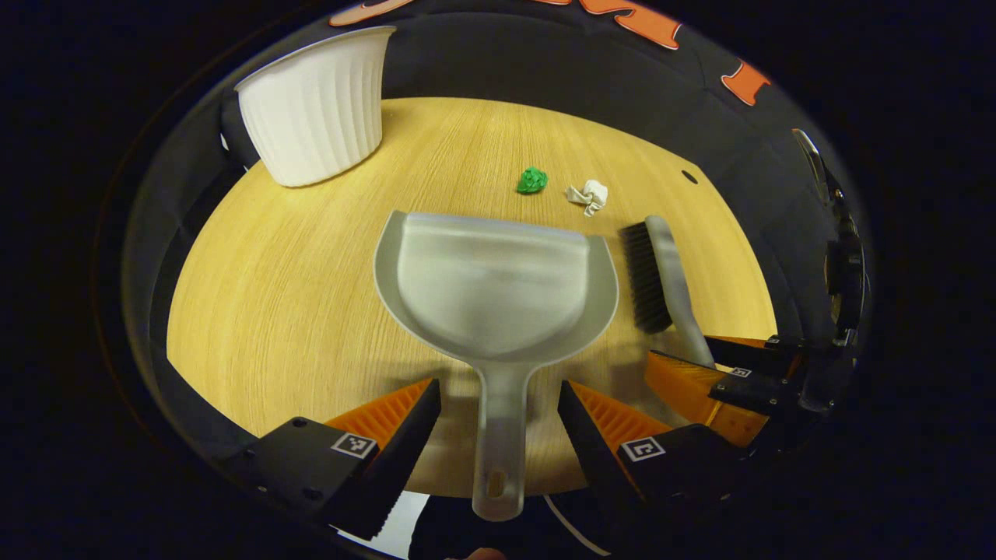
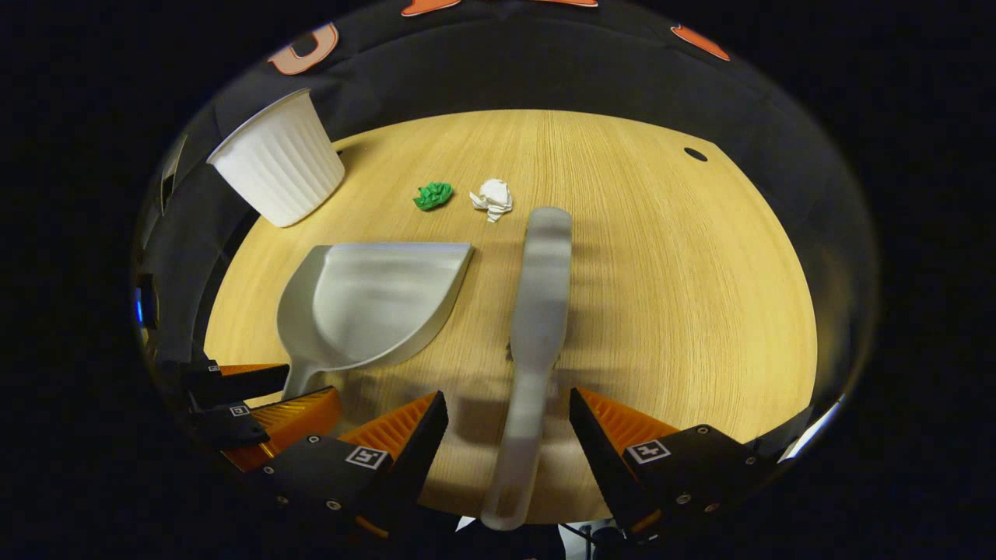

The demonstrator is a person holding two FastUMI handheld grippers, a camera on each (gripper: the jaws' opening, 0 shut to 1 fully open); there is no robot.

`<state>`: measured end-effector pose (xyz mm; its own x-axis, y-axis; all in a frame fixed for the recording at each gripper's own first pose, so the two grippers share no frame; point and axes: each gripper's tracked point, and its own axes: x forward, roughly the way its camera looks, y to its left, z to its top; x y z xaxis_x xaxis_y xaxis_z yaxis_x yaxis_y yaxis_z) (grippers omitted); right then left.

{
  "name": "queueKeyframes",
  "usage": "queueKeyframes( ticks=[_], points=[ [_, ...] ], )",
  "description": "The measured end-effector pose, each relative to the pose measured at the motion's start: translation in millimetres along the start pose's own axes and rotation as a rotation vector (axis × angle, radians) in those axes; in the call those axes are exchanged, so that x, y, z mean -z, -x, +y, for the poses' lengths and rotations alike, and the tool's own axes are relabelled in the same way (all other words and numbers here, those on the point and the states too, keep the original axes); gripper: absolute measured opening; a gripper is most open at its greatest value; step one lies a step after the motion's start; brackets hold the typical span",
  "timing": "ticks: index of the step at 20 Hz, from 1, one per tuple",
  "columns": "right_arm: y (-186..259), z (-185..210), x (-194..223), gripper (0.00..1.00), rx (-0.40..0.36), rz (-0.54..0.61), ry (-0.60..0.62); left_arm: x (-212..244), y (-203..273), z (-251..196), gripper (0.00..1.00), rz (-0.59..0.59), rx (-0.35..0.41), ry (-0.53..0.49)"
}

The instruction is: Pick up the small broom and dustpan from the desktop, sweep the trash into the dustpan with the broom, and then empty the trash into the garbage bin.

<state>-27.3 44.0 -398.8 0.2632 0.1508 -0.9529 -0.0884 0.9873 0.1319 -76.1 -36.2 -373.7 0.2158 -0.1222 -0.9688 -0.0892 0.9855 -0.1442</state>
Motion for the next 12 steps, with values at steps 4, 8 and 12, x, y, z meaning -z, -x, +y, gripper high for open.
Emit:
queueKeyframes(
  ticks=[4,8,12],
  points=[
    [-13.6,-1.1,-9.3,0.95,0.007,0.036,-0.016,5.4,-13.2,-0.7,0.98,0.088,-0.005,0.008],
    [-25.8,3.2,-4.1,0.95,-0.001,0.091,-0.020,4.7,-24.4,-3.7,0.98,0.148,0.004,0.001],
    [-29.9,5.9,-6.1,0.78,-0.009,0.115,-0.037,2.0,-28.4,-8.6,0.83,0.181,0.018,-0.018]
  ],
)
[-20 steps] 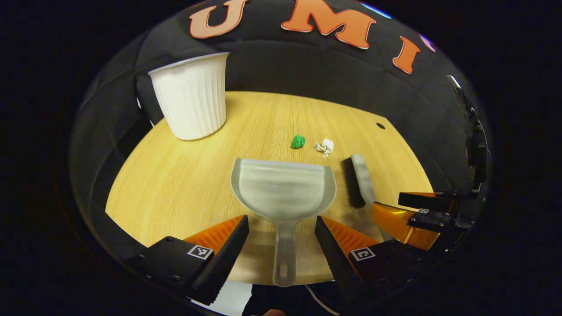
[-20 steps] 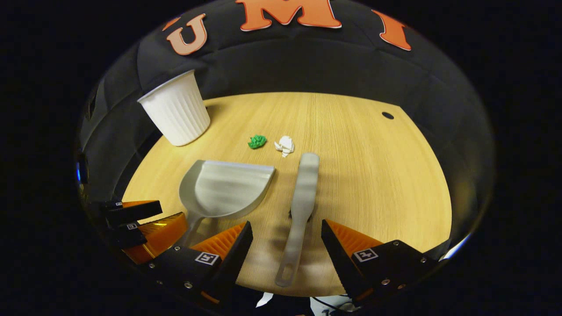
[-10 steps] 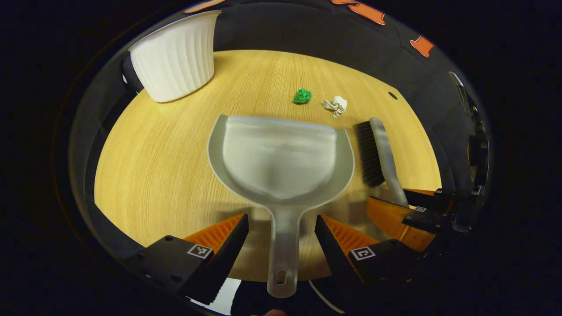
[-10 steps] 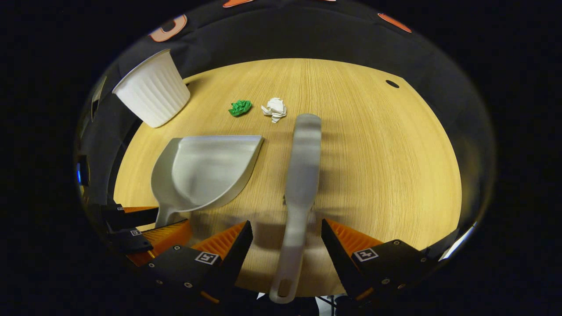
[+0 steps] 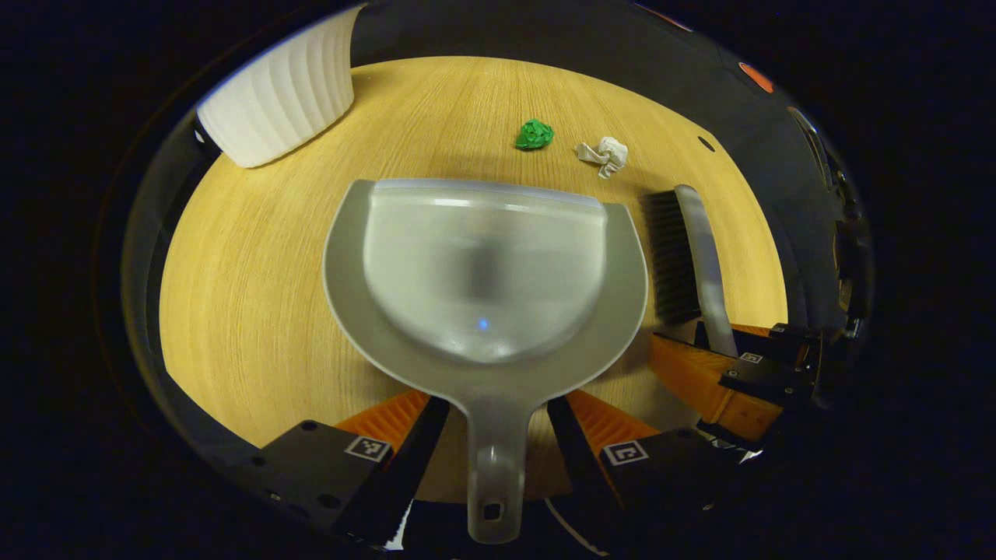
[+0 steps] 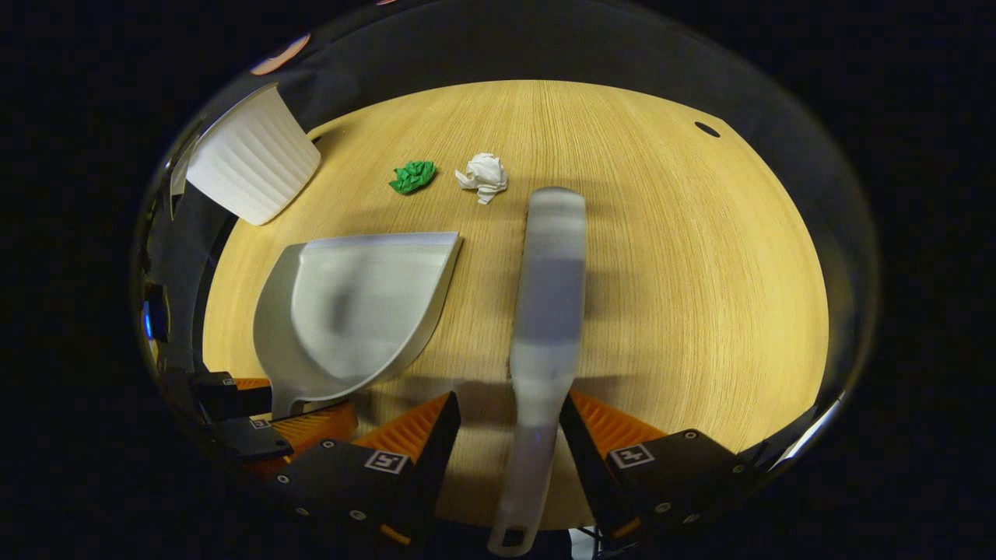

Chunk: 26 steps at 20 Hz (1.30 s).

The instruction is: Pick up the small broom and dustpan from the desktop, sweep the trash into the dustpan with the broom, and then empty the trash into the garbage bin.

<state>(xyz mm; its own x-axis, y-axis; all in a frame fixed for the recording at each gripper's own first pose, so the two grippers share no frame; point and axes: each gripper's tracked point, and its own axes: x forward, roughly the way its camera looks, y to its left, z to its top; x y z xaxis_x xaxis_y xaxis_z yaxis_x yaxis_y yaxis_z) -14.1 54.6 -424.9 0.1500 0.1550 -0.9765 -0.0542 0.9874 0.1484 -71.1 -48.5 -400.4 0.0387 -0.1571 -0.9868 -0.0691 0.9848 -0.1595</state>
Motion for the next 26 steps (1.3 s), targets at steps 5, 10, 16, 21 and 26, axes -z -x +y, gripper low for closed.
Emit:
queueKeyframes(
  ticks=[5,10,16,21,26],
  points=[
    [-7.5,-6.4,-1.8,0.37,0.015,0.029,-0.037,-1.6,-3.8,2.5,0.57,0.046,-0.002,0.009],
    [-8.8,-12.8,-5.8,0.23,0.012,0.051,-0.097,-0.2,-3.0,-1.0,0.39,0.077,0.018,0.009],
    [-11.1,-21.7,-21.6,0.18,-0.002,0.056,-0.128,-5.9,9.9,6.5,0.33,0.087,0.058,-0.079],
    [-20.8,-38.7,-69.7,0.16,0.011,0.028,-0.075,-14.4,11.9,18.1,0.32,0.112,0.062,-0.214],
    [-31.9,-34.7,-109.6,0.16,-0.015,0.026,-0.026,-18.7,22.7,28.9,0.32,0.149,0.076,-0.315]
  ],
)
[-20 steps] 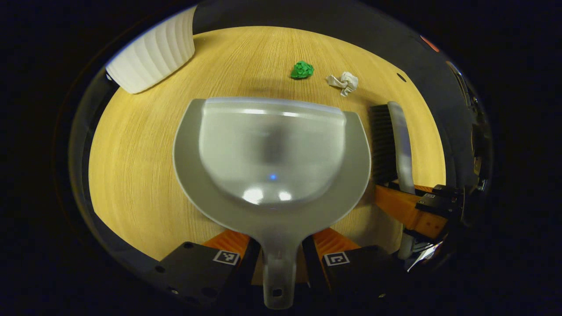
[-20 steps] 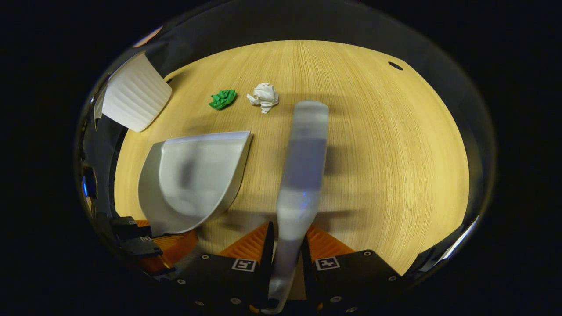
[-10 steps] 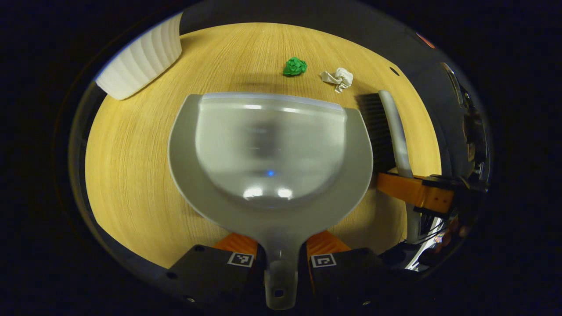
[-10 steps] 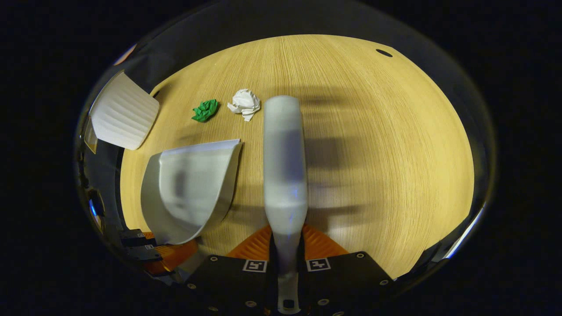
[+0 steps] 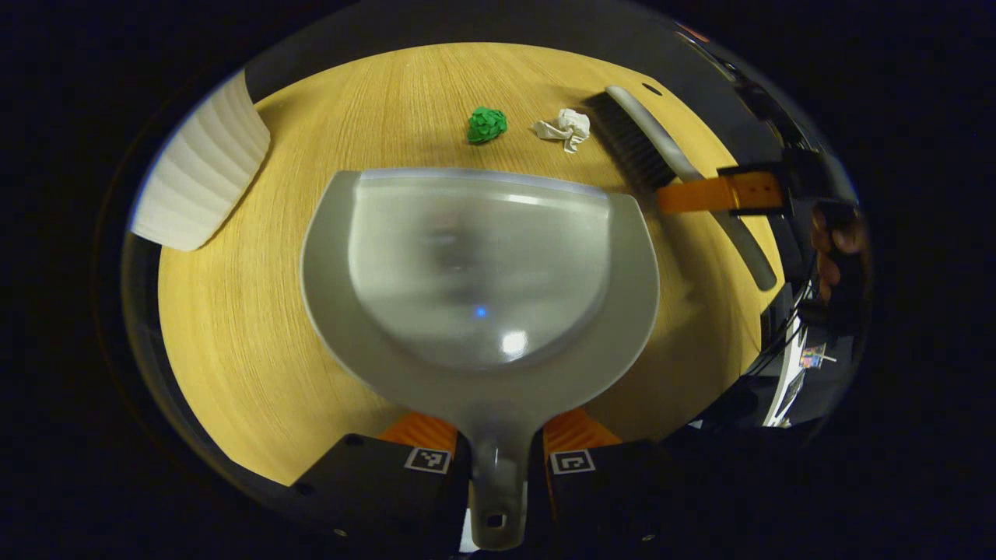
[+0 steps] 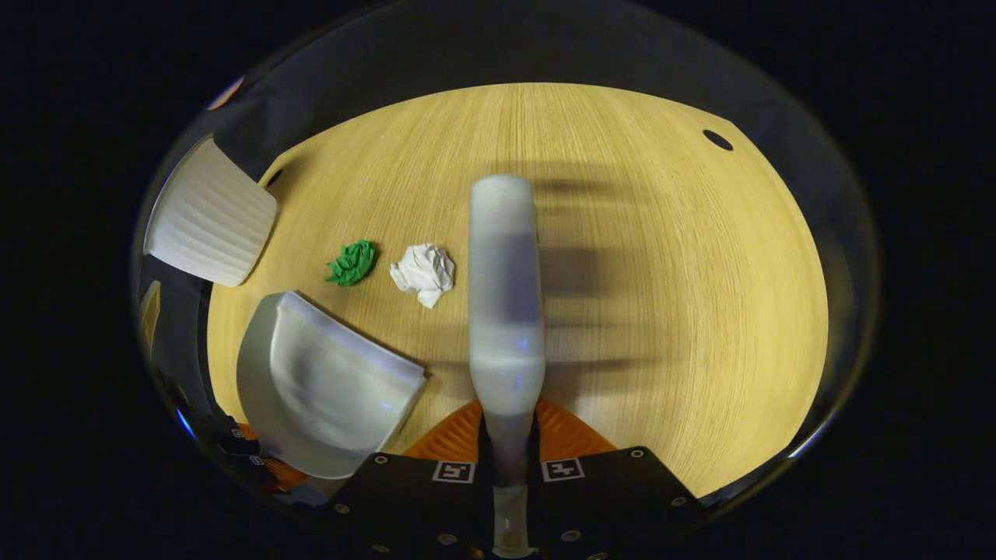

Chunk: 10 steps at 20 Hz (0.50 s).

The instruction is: Pick up the small broom and dustpan from the desktop, sweep the trash into the dustpan with the broom, and then empty the trash into the garbage bin.

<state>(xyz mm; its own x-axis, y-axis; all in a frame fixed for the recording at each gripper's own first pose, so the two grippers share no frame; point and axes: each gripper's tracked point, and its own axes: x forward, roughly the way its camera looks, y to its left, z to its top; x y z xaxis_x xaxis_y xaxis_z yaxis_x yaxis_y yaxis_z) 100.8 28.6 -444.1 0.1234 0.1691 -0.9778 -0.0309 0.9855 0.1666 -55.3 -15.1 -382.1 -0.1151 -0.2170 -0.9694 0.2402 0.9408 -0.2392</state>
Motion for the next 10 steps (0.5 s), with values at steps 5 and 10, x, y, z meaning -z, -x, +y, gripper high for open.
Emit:
queueKeyframes(
  ticks=[5,10],
  points=[
    [-9.0,-0.2,-29.6,0.16,-0.023,0.012,0.018,-2.9,6.3,6.9,0.32,0.026,0.023,-0.065],
    [-16.7,0.7,-41.0,0.16,-0.053,0.049,0.049,-2.7,8.9,17.2,0.32,0.055,0.027,-0.151]
  ],
)
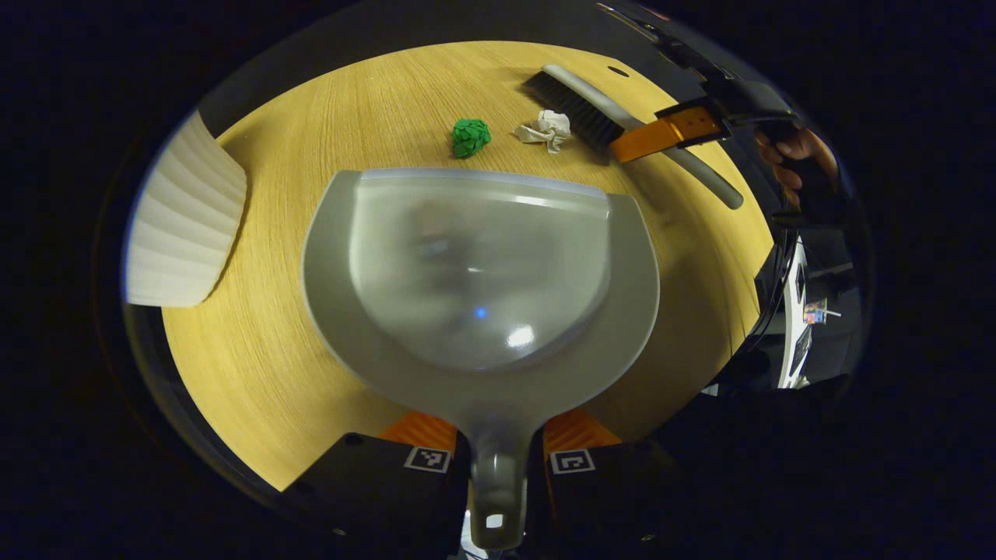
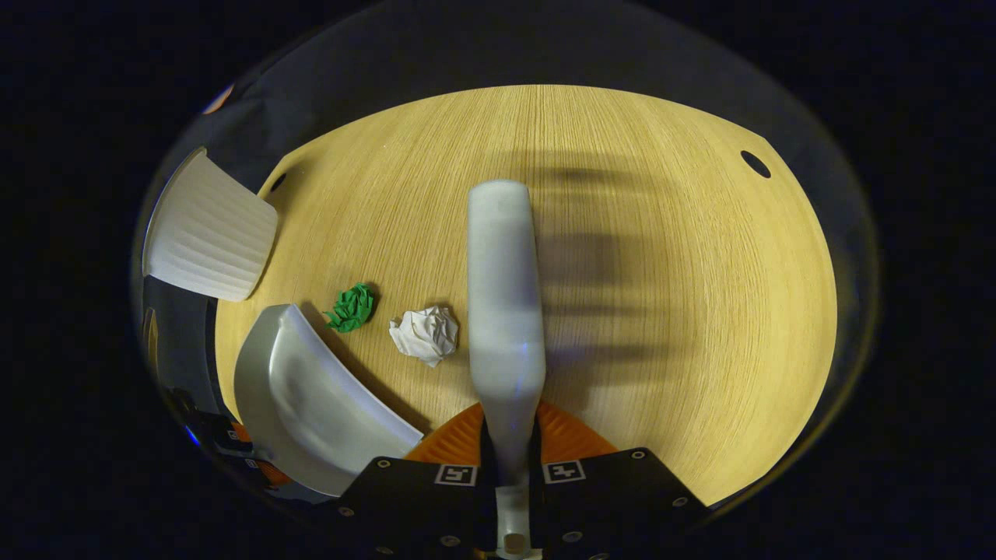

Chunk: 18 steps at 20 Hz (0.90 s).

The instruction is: Pick up the small broom and dustpan from the desktop, sweep the trash into the dustpan with the broom, and then empty the trash into the garbage bin.

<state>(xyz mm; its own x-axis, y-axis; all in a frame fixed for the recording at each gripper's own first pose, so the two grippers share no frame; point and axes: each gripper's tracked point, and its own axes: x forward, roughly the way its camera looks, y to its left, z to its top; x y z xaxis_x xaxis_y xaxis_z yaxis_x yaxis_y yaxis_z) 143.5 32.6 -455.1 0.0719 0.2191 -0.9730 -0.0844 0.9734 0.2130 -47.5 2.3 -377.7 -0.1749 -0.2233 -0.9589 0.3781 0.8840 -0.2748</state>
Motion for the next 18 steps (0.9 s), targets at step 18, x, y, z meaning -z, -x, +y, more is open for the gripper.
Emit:
queueKeyframes(
  ticks=[18],
  points=[
    [6.4,33.9,11.0,0.16,-0.243,0.145,0.492,-8.8,-4.1,16.2,0.32,0.076,0.022,-0.211]
  ],
)
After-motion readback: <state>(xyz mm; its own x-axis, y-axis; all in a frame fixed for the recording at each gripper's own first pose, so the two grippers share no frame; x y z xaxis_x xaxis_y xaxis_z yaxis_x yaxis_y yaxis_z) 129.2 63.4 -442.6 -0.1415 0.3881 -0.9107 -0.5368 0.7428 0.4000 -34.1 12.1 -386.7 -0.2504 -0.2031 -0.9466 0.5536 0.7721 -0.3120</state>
